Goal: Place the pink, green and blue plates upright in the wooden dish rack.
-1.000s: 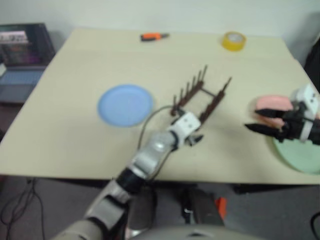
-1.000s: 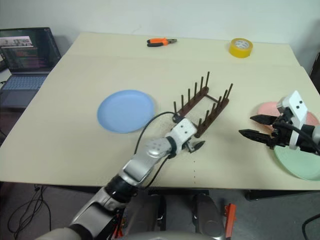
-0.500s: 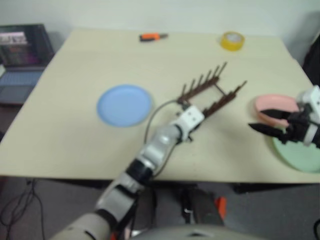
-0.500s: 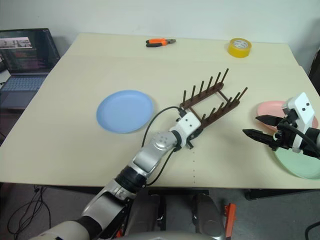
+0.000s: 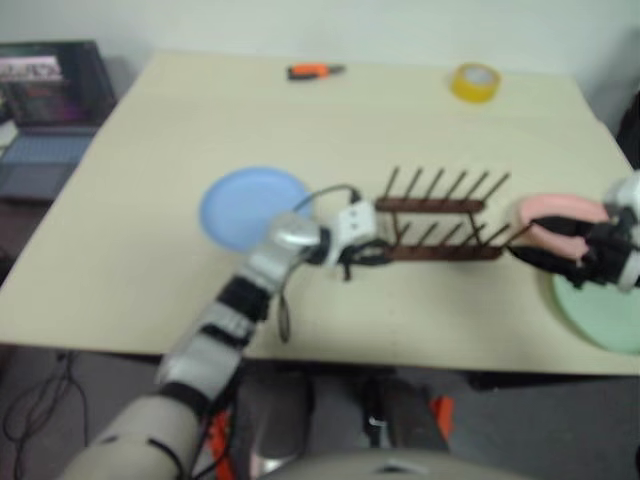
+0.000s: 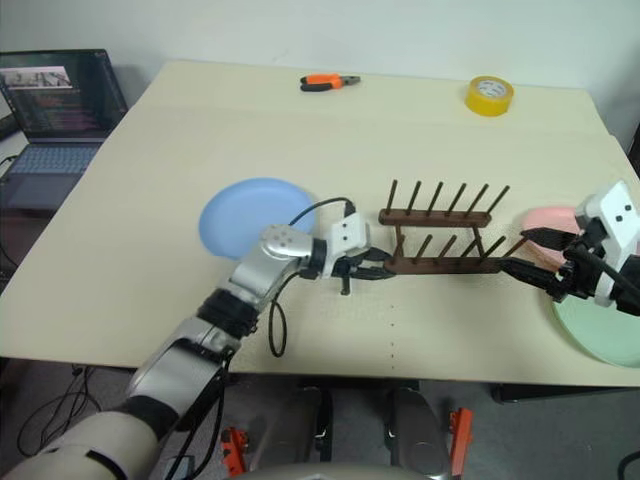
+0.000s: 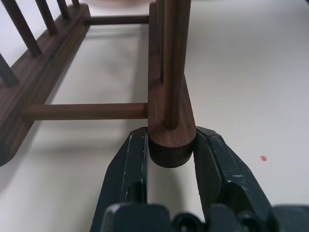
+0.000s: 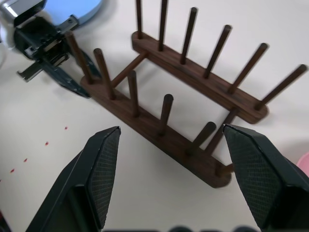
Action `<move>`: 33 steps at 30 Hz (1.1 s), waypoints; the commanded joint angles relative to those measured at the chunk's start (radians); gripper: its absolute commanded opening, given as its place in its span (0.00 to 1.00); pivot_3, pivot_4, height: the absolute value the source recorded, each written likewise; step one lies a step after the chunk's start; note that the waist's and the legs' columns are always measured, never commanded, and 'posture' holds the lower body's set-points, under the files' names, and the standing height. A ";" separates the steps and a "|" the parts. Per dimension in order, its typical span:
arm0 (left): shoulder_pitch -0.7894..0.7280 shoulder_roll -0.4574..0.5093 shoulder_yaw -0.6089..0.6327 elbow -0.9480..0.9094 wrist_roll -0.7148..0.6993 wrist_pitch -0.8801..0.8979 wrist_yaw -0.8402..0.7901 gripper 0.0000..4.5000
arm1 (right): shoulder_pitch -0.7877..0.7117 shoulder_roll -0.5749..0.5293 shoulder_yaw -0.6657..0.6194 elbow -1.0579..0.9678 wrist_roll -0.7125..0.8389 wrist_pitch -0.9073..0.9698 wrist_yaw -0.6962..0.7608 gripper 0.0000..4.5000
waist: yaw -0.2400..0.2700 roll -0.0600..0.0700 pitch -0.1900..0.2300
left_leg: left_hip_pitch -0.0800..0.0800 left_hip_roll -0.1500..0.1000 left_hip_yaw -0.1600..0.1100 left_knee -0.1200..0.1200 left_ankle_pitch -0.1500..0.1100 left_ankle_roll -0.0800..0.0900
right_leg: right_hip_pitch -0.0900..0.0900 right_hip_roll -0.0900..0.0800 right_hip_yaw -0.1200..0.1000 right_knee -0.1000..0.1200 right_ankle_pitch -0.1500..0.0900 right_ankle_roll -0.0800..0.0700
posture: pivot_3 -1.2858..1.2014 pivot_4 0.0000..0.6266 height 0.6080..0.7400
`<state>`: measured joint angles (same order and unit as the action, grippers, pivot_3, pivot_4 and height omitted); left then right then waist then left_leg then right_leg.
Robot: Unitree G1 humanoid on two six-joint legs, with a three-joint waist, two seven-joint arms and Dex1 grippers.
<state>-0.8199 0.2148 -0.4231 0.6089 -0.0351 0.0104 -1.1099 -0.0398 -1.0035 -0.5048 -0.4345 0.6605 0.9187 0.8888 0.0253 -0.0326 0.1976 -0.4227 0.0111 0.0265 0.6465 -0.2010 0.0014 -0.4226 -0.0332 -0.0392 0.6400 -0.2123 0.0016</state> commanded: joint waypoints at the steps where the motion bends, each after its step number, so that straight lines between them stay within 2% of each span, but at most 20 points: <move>1: -0.034 -0.035 -0.001 0.044 0.029 -0.062 -0.003 0.23 | 0.021 -0.014 -0.076 -0.044 0.017 0.001 -0.005 0.82 | -0.001 0.000 0.000 | 0.000 0.000 0.000 0.000 0.000 0.000 | 0.000 0.000 0.000 0.000 0.001 0.002 | 0.52 0.24 1.00; 6: 0.004 -0.065 -0.018 0.032 0.069 -0.056 0.023 0.23 | 0.049 -0.011 -0.100 -0.062 0.020 0.009 -0.010 0.82 | -0.003 0.000 0.000 | 0.001 0.001 -0.001 0.000 0.000 0.000 | 0.000 0.000 0.000 0.000 0.002 0.004 | 0.52 0.24 1.00; 14: 0.041 -0.046 -0.030 -0.055 0.128 0.043 0.056 0.23 | 0.046 -0.030 -0.097 -0.052 0.025 0.004 -0.017 0.82 | -0.004 0.000 0.000 | 0.003 0.001 0.000 0.000 0.000 0.000 | 0.001 0.001 0.000 0.001 0.001 0.003 | 0.52 0.24 1.00; 19: 0.073 -0.015 -0.004 -0.182 0.105 0.105 0.046 0.61 | 0.051 -0.042 -0.082 -0.048 0.023 -0.005 -0.006 0.82 | -0.008 0.000 0.000 | 0.004 0.001 0.001 -0.001 0.000 0.000 | 0.001 0.001 0.001 0.001 0.001 0.002 | 0.52 0.24 1.00; 23: 0.092 0.045 0.020 -0.320 0.103 0.126 0.058 0.94 | 0.068 -0.050 -0.097 -0.049 0.020 -0.003 0.001 0.82 | -0.008 0.000 0.000 | 0.004 0.002 0.000 -0.001 0.000 0.000 | 0.001 0.001 0.001 0.001 0.001 0.002 | 0.52 0.24 1.00; 24: 0.096 0.066 0.033 -0.373 0.091 0.152 0.051 1.00 | 0.083 -0.054 -0.105 -0.057 0.022 0.006 0.006 0.82 | -0.007 0.000 0.000 | 0.004 0.002 0.000 -0.001 0.000 0.000 | 0.001 0.001 0.001 0.001 0.001 0.002 | 0.52 0.24 1.00; 29: 0.165 0.143 0.073 -0.704 -0.031 0.380 -0.003 1.00 | 0.257 -0.056 -0.130 -0.168 0.020 0.073 0.022 0.82 | -0.005 0.001 0.000 | 0.003 0.002 -0.001 -0.002 0.000 0.000 | 0.001 0.001 0.001 0.001 0.001 0.002 | 0.52 0.24 1.00; 31: 0.221 0.171 0.044 -0.820 -0.069 0.461 -0.026 0.91 | 0.275 -0.009 -0.109 -0.178 0.022 0.072 -0.027 0.74 | -0.006 0.001 -0.001 | 0.004 0.001 -0.001 -0.002 0.000 0.000 | 0.001 -0.002 0.001 0.002 0.000 0.004 | 0.52 0.24 1.00; 33: 0.260 0.169 0.000 -0.867 -0.047 0.498 0.009 0.79 | 0.281 0.022 -0.029 -0.159 -0.031 0.047 -0.085 0.61 | -0.008 0.001 -0.001 | 0.005 0.001 0.000 -0.002 -0.001 0.000 | 0.002 -0.002 0.002 0.001 0.000 0.003 | 0.52 0.24 1.00</move>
<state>-0.5678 0.3901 -0.3900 -0.1975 -0.0751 0.4741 -1.1191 0.2381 -0.9920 -0.5653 -0.5864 0.6631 0.9861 0.8424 0.0170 -0.0318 0.1969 -0.4178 0.0119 0.0262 0.6454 -0.2015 0.0010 -0.4205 -0.0360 -0.0375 0.6416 -0.2146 0.0019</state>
